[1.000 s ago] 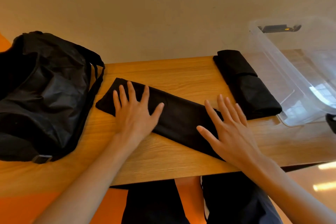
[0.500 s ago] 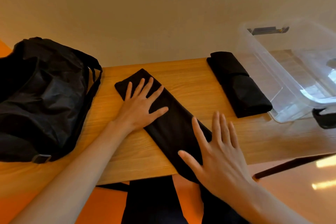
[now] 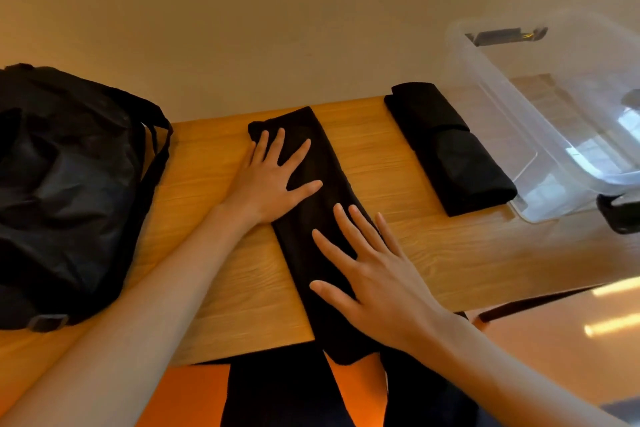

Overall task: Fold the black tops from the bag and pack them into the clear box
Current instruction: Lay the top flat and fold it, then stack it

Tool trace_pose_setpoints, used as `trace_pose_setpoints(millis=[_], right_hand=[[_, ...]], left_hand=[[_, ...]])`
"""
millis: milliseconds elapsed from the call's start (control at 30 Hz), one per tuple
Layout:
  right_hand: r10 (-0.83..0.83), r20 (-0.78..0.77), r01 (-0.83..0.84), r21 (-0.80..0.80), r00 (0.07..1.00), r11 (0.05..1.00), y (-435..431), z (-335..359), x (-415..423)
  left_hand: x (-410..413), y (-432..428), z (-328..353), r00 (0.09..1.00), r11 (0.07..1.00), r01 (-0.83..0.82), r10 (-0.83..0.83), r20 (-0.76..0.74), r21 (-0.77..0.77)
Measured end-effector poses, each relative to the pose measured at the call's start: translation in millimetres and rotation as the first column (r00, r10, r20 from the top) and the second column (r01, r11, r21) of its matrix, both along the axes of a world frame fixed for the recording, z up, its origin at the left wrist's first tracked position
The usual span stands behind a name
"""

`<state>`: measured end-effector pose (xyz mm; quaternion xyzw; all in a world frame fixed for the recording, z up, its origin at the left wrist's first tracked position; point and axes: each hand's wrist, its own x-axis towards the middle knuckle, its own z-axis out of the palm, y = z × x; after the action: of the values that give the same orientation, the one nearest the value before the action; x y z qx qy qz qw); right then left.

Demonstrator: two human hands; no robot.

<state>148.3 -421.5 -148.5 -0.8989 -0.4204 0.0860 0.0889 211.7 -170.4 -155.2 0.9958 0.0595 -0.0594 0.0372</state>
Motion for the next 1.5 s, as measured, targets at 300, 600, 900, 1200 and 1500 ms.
trace_pose_setpoints(millis=[300, 600, 900, 1200, 1500], right_hand=[[-0.095, 0.036, 0.095, -0.007, 0.995, 0.995, -1.3, -6.8, -2.1], [-0.065, 0.027, 0.065, -0.008, 0.997, 0.998, -3.5, -4.7, 1.5], [0.075, 0.162, -0.094, 0.115, 0.984, 0.989, -62.2, -16.5, -19.5], [0.151, 0.494, -0.379, 0.401, 0.856, 0.834, -89.8, -45.8, -12.2], [0.099, 0.544, -0.426, 0.518, 0.833, 0.742, -91.0, -53.5, -15.3]], left_hand=[[51.0, 5.2, 3.1, 0.991, 0.991, 0.132, -0.132, -0.038, 0.009], [-16.4, -14.8, 8.7, 0.957, 0.956, 0.29, -0.288, 0.047, -0.044], [-175.6, -44.8, 12.1, 0.85, 0.848, 0.527, -0.527, 0.015, -0.063], [-212.2, -49.2, -15.9, 0.699, 0.797, 0.601, -0.559, 0.447, 0.058], [-218.3, -53.9, -13.8, 0.646, 0.785, 0.617, -0.544, 0.536, 0.053]])
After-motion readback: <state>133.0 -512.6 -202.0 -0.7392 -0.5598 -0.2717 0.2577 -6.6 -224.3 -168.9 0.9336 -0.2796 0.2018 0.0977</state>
